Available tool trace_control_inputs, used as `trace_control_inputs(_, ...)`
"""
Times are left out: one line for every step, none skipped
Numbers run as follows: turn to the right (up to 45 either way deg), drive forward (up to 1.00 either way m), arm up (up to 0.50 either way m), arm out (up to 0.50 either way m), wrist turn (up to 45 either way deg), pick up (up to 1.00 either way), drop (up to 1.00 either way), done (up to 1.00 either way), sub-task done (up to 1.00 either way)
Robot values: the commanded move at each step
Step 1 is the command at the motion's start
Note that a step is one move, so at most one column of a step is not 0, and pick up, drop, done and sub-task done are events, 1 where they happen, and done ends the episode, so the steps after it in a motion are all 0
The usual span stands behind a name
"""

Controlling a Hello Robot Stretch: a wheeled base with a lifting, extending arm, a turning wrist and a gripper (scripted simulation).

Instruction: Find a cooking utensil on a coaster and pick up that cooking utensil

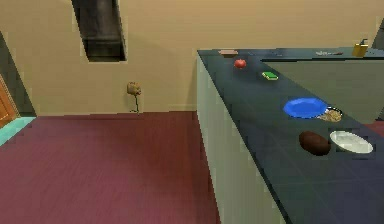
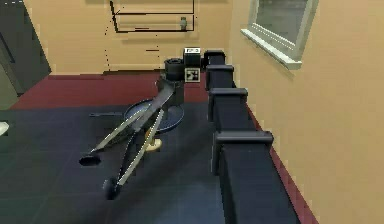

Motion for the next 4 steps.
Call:
trace_control_inputs(0.0, 0.00, 0.00, 0.00, 45.0, 0.00, 0.00, 0.00, 0.00)
trace_control_inputs(0.0, 0.00, 0.00, 0.00, 45.0, 0.00, 0.00, 0.00, 0.00)
trace_control_inputs(0.0, 0.00, 0.00, 0.00, 15.0, 0.00, 0.00, 0.00, 0.00)
trace_control_inputs(0.0, 0.00, -0.12, 0.00, 0.0, 0.00, 0.00, 0.00, 0.00)
